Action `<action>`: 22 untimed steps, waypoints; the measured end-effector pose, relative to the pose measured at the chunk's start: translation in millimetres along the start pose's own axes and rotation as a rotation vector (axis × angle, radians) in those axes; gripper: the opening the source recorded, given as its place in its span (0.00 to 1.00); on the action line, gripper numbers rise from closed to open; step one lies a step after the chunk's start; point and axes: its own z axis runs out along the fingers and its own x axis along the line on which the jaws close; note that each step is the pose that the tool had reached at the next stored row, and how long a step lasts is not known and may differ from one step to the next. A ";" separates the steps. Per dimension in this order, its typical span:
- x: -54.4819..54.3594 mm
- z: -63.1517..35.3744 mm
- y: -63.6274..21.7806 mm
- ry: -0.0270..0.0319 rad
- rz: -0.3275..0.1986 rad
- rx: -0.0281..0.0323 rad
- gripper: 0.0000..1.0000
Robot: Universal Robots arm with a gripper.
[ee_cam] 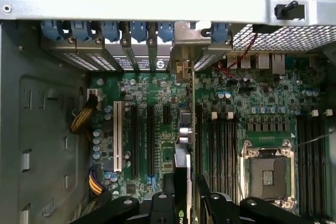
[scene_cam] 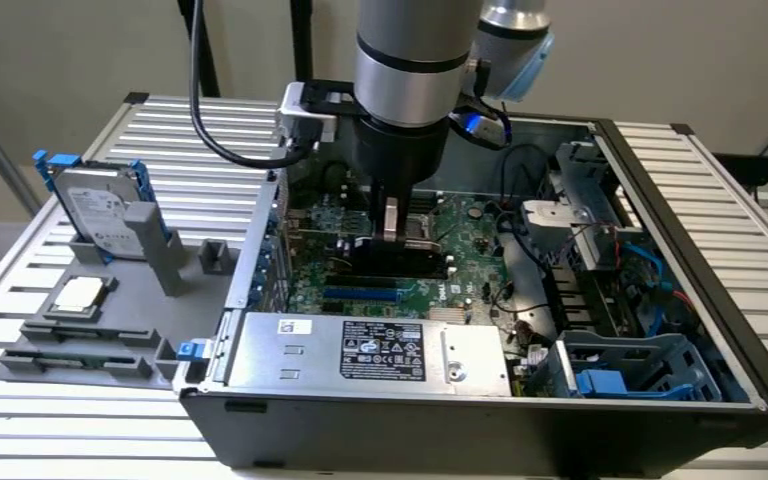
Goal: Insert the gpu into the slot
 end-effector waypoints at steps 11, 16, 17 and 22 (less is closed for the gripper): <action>-2.0 20.3 1.8 0.0000 0.000 0.0000 0.26; -1.4 28.4 2.3 -0.0001 0.000 0.0000 0.26; -1.4 28.5 2.3 0.0001 0.000 0.0000 0.26; -1.4 28.7 2.3 0.0000 0.000 0.0000 0.26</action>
